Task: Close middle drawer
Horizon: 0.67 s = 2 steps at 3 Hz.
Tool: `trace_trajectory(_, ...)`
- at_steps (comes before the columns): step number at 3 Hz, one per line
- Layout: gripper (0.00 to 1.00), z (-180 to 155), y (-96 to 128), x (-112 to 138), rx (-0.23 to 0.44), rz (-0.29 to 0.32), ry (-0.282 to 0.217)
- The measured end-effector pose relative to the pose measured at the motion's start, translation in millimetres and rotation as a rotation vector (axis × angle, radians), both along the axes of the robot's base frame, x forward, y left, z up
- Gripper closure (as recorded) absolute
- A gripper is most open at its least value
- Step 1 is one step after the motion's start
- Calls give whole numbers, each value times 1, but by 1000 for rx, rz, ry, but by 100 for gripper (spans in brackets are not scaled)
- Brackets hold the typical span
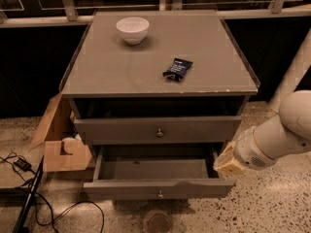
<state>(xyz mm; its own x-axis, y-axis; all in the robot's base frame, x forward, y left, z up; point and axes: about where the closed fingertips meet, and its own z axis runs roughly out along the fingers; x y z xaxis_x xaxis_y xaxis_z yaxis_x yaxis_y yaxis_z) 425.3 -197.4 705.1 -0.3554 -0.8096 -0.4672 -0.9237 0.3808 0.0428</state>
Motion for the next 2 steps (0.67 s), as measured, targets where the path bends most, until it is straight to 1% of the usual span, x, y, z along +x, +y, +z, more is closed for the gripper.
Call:
trace_trajectory(1, 100, 0, 0, 0, 0, 0, 0)
trace_trajectory(2, 100, -50, -3, -11, -6, 16, -53)
